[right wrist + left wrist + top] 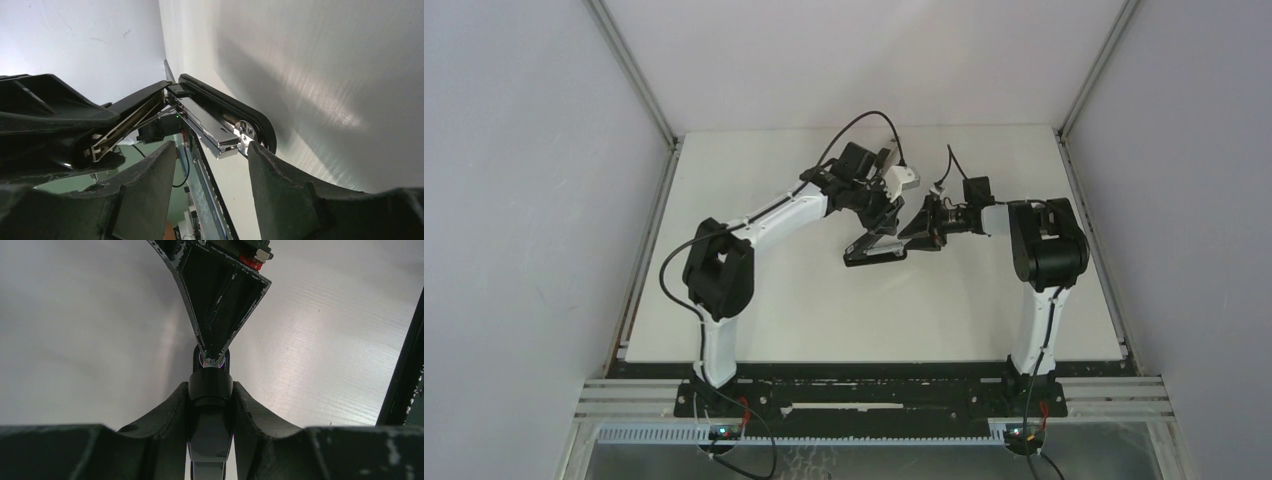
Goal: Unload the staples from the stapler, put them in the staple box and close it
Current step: Unload the staple at the center of the board.
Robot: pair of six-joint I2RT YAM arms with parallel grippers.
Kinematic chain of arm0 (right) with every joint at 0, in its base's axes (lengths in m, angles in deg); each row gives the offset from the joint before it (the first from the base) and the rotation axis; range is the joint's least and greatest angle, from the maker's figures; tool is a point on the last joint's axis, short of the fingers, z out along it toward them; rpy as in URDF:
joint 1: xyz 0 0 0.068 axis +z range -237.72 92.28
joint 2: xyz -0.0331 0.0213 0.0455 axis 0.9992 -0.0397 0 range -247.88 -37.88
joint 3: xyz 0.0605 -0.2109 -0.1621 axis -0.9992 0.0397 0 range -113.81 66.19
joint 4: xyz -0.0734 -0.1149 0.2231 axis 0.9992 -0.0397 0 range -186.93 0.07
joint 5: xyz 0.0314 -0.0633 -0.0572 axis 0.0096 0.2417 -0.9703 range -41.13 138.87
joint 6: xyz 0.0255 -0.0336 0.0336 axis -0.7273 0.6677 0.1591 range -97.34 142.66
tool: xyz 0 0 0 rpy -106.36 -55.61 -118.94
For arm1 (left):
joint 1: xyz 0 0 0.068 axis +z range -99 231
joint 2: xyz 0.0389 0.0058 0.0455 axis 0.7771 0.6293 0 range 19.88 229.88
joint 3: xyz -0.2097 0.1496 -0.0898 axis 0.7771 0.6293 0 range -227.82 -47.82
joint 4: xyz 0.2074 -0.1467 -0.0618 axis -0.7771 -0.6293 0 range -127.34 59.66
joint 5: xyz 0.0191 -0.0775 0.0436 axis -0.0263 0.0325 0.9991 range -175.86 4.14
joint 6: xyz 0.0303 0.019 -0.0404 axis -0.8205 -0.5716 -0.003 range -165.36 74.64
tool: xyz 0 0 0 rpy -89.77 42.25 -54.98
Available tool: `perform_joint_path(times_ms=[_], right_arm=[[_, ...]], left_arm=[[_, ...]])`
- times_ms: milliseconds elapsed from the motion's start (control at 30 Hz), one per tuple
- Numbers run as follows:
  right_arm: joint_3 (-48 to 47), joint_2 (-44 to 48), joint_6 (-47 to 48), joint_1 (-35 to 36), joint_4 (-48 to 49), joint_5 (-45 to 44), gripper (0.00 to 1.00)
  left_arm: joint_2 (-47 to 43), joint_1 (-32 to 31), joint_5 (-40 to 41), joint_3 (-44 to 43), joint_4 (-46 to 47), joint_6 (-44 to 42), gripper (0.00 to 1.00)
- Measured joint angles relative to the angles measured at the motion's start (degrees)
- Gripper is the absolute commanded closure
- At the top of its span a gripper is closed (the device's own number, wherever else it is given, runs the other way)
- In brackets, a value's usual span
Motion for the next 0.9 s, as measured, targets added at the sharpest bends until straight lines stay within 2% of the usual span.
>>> perform_joint_path(times_ms=[433,900], right_arm=[[0.00,-2.08,-1.73,1.66,2.27,4.55,0.46],[1.42,-3.13,-11.34,2.58,16.65,8.63,0.56]], left_arm=[[-1.29,0.00,-0.15,0.00,-0.37,-0.02,1.00],[-1.36,0.11,-1.09,0.00,-0.74,-0.02,1.00]])
